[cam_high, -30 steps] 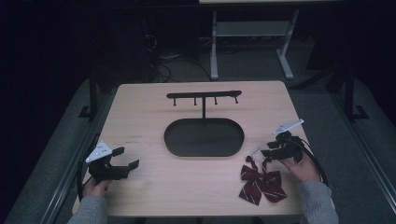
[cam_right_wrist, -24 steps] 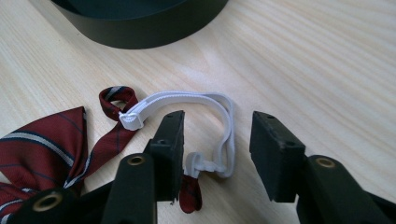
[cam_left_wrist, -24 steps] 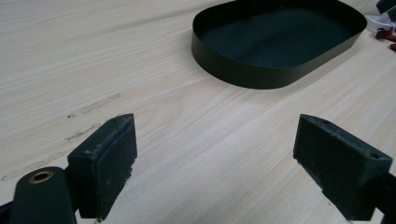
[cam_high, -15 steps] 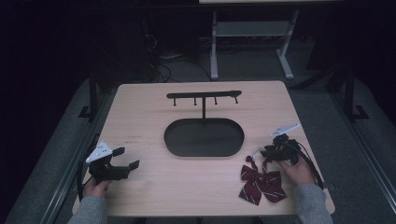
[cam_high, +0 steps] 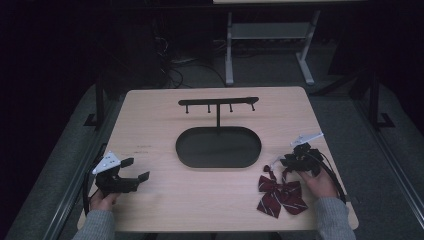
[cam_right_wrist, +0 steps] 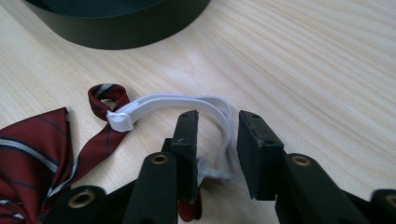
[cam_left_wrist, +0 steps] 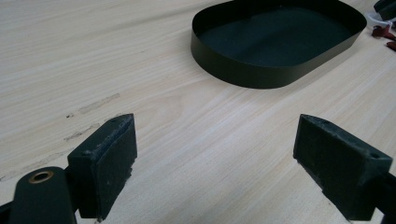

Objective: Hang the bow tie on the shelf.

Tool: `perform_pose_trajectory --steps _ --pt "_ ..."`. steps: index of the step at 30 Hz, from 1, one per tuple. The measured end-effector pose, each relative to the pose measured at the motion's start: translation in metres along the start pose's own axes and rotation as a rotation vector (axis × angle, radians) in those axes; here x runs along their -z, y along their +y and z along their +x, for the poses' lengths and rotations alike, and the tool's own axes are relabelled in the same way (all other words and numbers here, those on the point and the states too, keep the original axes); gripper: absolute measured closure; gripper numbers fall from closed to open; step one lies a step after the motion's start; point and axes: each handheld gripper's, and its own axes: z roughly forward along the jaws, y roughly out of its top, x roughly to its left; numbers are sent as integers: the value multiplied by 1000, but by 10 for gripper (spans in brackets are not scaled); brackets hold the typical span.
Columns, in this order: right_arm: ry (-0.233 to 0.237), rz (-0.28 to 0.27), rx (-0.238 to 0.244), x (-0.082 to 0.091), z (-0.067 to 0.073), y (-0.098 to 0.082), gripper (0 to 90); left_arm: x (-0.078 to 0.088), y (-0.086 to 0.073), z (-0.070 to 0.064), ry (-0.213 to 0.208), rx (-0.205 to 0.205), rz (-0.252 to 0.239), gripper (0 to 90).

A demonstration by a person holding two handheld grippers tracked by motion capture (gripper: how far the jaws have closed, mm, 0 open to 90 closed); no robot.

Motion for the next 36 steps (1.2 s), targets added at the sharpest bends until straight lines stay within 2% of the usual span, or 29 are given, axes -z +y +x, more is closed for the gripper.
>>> perform_pose_trajectory --steps 3,7,16,18,20,26,36 --pt "13 4 -15 -2 -1 0 642 0 0 0 -1 0 -2 130" --pt "-1 9 -10 -4 0 0 636 0 0 0 -2 2 -2 130" --pt "9 16 -21 -7 -2 -1 748 0 0 -1 -3 2 -4 130" --pt "18 14 -20 -7 -2 -1 816 0 0 0 -3 2 -1 130" --pt "20 16 -18 -7 -1 -1 841 0 0 -1 -3 2 -4 130" --pt "31 14 -26 -7 -1 -1 877 0 0 -2 -3 7 -3 130" --pt "29 10 -13 -4 1 -1 883 0 0 -1 -2 2 -4 130"
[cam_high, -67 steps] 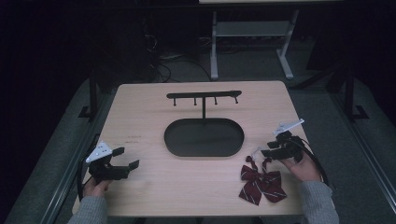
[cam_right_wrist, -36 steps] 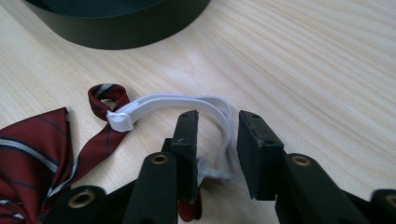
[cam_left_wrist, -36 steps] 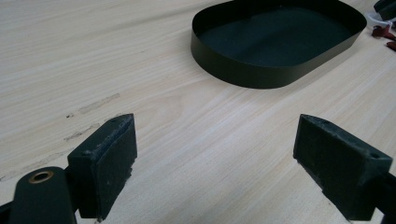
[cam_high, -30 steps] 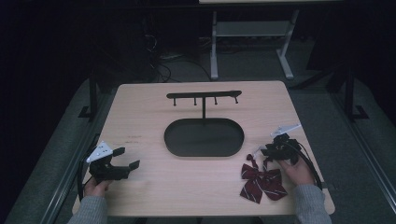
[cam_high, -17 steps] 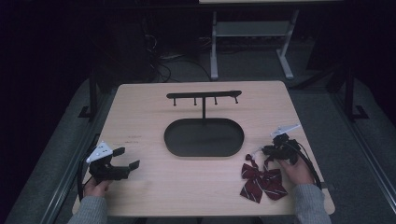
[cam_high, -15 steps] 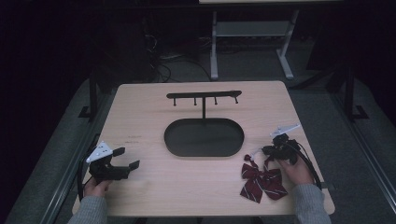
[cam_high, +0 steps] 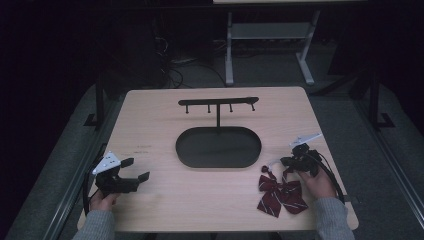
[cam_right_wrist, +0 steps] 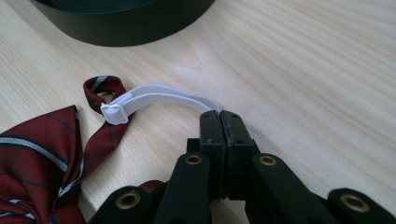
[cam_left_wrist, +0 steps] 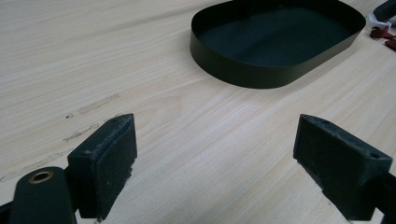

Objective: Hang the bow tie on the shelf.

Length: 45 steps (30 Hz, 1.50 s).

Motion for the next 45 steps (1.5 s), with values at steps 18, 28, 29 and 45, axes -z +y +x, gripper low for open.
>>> perform_pose_trajectory --steps 18,28,29,45 --pt "6 -66 33 18 11 4 884 0 0 0 1 -2 2 130" --pt "9 -104 72 28 21 12 885 -1 0 0 -1 -8 4 130" --pt "9 -107 75 28 22 12 885 -1 0 0 -1 -9 4 130" --pt "13 -142 110 42 32 19 886 0 0 -1 0 -7 1 130"
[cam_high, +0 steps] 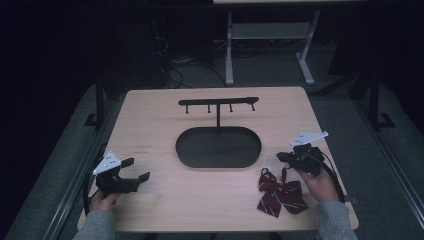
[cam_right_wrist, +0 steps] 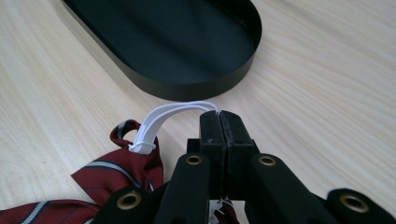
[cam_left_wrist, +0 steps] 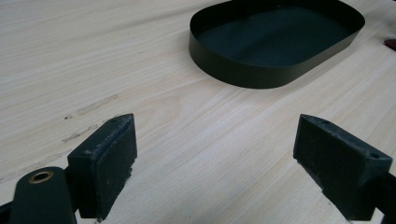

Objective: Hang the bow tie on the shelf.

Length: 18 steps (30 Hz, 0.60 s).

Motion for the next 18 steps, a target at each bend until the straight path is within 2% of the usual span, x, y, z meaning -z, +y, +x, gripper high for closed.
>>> perform_pose_trajectory --steps 6,7,18 --pt "-9 -17 14 7 4 7 886 0 0 0 1 -8 11 130" --pt "-8 -23 20 9 6 9 886 0 0 0 2 4 8 130" --pt "-1 -48 54 20 12 21 886 -2 0 0 3 3 6 130"
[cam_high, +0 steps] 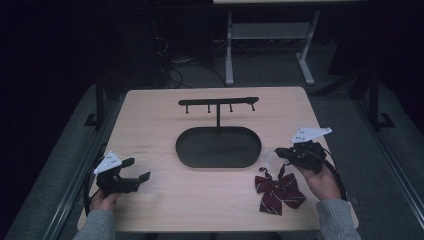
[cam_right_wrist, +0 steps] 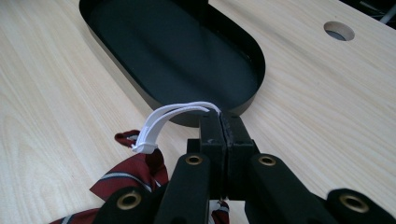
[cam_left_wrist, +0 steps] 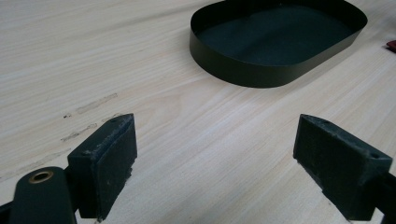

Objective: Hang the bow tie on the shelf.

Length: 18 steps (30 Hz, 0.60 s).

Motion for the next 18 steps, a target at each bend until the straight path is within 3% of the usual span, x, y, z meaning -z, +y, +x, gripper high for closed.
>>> perform_pose_trajectory --steps 3,18 --pt "6 -10 4 1 1 3 886 -1 0 0 -1 14 -1 130" --pt "27 -43 22 3 6 17 886 -1 0 0 0 9 -2 130"
